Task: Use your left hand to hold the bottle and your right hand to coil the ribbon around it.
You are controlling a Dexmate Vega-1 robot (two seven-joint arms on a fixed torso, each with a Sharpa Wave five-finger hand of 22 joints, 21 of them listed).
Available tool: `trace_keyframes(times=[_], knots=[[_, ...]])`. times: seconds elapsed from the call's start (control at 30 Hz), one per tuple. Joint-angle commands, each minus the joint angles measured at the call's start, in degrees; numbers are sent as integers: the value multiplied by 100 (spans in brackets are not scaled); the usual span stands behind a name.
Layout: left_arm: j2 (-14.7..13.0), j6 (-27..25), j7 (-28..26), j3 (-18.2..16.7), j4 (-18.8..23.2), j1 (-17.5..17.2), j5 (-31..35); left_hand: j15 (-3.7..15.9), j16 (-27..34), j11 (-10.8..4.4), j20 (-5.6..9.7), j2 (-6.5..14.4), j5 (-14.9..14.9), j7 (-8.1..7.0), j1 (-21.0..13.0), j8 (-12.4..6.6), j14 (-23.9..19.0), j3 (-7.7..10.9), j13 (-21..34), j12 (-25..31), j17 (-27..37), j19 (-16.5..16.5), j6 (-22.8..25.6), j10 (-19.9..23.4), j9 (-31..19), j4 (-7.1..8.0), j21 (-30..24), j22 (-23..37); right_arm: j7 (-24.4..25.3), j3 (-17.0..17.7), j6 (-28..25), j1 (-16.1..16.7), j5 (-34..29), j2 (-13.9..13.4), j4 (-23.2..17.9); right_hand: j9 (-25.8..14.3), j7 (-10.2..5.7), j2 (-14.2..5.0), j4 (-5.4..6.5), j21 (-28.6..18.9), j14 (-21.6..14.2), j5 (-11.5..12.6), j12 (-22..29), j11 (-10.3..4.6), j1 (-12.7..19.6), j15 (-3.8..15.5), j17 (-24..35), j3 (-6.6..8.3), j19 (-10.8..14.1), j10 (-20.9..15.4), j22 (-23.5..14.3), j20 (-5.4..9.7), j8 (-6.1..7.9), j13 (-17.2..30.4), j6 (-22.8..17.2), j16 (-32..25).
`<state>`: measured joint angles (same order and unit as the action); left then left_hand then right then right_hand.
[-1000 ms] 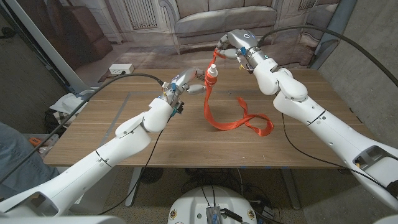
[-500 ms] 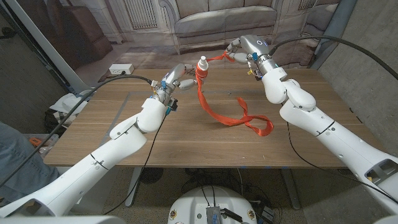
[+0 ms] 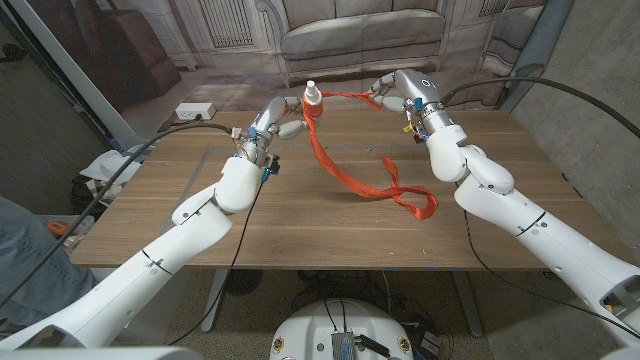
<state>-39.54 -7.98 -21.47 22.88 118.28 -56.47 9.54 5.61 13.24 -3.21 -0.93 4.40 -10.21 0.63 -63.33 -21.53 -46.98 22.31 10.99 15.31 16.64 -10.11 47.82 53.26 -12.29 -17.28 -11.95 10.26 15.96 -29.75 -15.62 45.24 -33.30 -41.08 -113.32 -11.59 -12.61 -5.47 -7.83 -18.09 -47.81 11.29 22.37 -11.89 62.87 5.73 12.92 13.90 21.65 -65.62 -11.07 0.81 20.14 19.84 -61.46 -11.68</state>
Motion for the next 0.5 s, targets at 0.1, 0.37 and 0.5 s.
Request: trace_keyframes(times=[0.1, 0.37, 0.5], knots=[[42, 144, -164, -98, -77, -54, -147, 308, -4, -666, 22, 97, -20, -217, -9, -390, -16, 946, 2570, 901, 23, 19, 773, 643, -314, 966, -3, 24, 270, 117, -47, 427, 302, -110, -233, -33, -5, -66, 23, 10, 33, 14, -7, -22, -9, 640, 7, 35, 16, -46, -15, -35, 15, 14, 12, -38], [61, 233, -195, -132, -100, -83, -226, 315, -1, -651, 23, 93, -19, -210, -4, -395, -24, 943, 2566, 893, 26, 18, 767, 634, -314, 966, -3, 24, 420, 136, 39, 566, 450, -72, -259, -34, -6, -66, 30, 16, 38, 4, -10, -23, -26, 627, 6, 37, 12, -43, -16, -46, 11, 19, 25, -35], [59, 208, -219, -150, -73, -117, -233, 306, -10, -663, 49, 95, -22, -210, -13, -393, -14, 954, 2567, 892, 20, 18, 759, 634, -307, 959, -3, 23, 509, 126, 120, 602, 528, -22, -218, -35, -7, -76, 37, 19, 29, 1, -17, -21, -34, 627, 10, 40, 11, -27, -16, -44, 7, 22, 36, -42]])
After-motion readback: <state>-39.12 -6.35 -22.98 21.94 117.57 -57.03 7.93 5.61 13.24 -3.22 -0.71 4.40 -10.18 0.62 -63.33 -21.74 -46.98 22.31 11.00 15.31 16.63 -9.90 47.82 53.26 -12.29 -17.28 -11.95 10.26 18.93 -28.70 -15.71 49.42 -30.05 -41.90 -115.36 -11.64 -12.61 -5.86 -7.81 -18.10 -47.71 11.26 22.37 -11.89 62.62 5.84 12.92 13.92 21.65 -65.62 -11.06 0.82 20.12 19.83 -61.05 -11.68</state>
